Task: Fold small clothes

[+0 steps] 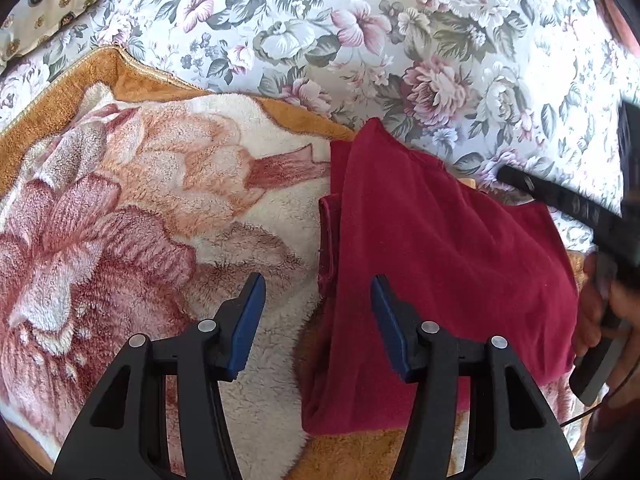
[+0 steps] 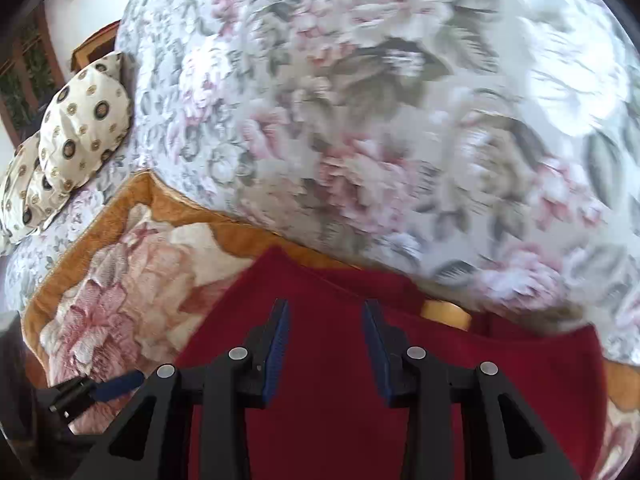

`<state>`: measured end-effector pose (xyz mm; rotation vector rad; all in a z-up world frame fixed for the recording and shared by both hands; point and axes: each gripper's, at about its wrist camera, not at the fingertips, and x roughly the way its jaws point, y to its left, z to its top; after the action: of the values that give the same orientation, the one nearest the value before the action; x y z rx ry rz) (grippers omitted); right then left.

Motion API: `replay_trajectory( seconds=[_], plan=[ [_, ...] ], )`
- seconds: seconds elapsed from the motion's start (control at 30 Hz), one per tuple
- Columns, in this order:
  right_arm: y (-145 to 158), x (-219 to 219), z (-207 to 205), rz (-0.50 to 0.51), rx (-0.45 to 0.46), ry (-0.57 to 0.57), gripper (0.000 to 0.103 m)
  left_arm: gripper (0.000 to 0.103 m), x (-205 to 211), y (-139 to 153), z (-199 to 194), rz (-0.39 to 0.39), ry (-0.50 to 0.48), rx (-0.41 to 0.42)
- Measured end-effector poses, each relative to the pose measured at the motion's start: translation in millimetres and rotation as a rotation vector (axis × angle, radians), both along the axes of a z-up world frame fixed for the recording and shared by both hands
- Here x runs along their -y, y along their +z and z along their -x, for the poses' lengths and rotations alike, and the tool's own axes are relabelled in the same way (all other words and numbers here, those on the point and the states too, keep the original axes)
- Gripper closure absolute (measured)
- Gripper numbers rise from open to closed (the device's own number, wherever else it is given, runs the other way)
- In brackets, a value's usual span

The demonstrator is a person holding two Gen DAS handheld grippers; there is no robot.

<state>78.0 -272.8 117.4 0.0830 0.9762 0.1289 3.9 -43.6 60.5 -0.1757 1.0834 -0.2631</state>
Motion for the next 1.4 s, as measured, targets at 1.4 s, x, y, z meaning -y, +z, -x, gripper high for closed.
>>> replay_trajectory(
  seconds=[1.4],
  plan=[
    [-36,112,92,0.139,-0.176,-0.362,0.061,0.03,-5,3,21,0.044,0.02,-0.059]
  ],
)
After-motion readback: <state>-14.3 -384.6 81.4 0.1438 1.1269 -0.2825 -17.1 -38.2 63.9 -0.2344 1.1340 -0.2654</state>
